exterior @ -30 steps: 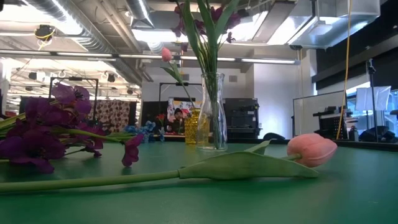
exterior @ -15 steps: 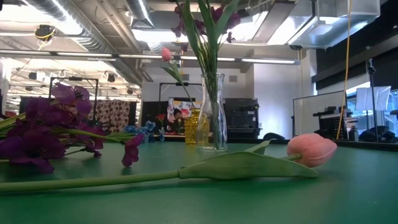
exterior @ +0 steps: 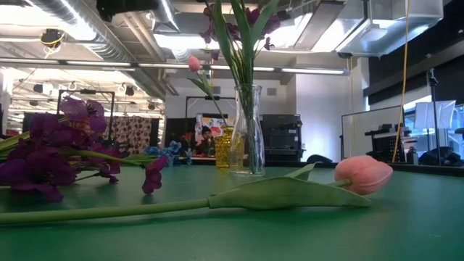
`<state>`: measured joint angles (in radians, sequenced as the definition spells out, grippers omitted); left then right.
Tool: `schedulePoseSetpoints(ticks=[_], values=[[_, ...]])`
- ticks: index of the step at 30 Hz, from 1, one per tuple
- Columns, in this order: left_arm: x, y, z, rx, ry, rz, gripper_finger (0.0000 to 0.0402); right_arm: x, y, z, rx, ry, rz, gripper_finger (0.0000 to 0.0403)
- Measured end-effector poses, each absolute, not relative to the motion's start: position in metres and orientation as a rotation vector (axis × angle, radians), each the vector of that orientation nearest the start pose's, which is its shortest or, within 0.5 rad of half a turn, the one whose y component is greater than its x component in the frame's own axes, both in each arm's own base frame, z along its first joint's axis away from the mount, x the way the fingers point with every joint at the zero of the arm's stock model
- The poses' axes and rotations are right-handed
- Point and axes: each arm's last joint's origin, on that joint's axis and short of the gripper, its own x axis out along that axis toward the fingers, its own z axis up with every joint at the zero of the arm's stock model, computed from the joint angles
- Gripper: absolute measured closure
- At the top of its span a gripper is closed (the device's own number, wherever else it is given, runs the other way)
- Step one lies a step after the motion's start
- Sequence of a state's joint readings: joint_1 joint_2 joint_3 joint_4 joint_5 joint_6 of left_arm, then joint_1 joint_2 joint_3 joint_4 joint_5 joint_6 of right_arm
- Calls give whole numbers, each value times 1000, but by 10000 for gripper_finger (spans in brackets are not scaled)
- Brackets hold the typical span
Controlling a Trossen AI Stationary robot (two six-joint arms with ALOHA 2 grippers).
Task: Sort flowers into vase by color
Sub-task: Put the bottom blue flowers into the yellow vase
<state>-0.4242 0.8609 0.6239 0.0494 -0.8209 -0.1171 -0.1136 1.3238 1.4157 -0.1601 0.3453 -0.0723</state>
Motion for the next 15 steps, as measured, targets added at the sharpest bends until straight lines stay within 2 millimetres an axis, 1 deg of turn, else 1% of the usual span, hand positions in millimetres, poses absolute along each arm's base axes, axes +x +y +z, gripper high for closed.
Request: schedulePoseSetpoints(ticks=[3, 6, 12, 15], values=[[173, -50, 291, -12, 131, 428, 209, 268, -62, 437, -71, 18, -455, 403], [167, -43, 293, -15, 130, 450, 209, 257, -80, 427, -73, -30, -431, 403], [167, -31, 293, -20, 155, 440, 209, 251, -115, 383, -46, -56, -395, 403], [169, -23, 286, -21, 175, 449, 209, 247, -128, 361, -50, -103, -386, 403]])
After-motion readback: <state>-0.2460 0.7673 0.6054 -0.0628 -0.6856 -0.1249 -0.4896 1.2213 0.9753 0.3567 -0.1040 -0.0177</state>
